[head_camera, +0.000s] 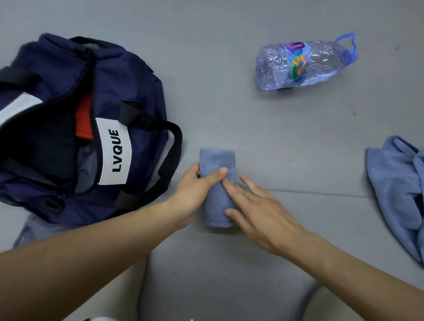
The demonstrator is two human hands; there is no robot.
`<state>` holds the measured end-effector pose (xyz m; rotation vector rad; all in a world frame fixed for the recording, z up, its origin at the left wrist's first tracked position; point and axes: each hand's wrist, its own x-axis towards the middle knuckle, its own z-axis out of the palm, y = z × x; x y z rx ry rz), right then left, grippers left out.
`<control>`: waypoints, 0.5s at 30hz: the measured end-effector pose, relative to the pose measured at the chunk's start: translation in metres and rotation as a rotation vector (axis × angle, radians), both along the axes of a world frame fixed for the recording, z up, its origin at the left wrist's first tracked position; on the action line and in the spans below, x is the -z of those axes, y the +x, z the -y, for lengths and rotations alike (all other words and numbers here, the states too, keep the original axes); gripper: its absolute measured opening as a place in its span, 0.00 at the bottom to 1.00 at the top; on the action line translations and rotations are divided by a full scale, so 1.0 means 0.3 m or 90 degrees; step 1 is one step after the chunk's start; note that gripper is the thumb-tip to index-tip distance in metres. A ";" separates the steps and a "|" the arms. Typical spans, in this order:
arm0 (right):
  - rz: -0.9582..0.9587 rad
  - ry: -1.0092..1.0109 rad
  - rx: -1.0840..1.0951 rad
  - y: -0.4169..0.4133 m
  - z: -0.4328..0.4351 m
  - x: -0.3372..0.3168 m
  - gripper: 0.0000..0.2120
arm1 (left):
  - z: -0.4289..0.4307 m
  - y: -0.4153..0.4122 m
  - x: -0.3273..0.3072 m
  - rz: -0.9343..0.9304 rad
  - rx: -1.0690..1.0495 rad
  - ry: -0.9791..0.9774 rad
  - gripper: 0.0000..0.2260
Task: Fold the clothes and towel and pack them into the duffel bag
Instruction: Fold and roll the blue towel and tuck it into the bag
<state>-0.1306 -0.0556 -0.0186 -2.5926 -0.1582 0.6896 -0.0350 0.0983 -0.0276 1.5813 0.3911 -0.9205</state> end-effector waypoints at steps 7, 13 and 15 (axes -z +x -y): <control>0.044 0.086 -0.031 0.160 -0.057 -0.243 0.30 | -0.097 0.094 -0.210 0.135 -0.064 -0.047 0.16; 0.068 0.112 -0.072 0.300 -0.180 -0.397 0.31 | -0.235 0.155 -0.341 0.210 -0.180 -0.054 0.14; 0.058 0.115 -0.081 0.348 -0.243 -0.435 0.33 | -0.285 0.187 -0.365 0.235 -0.222 -0.034 0.13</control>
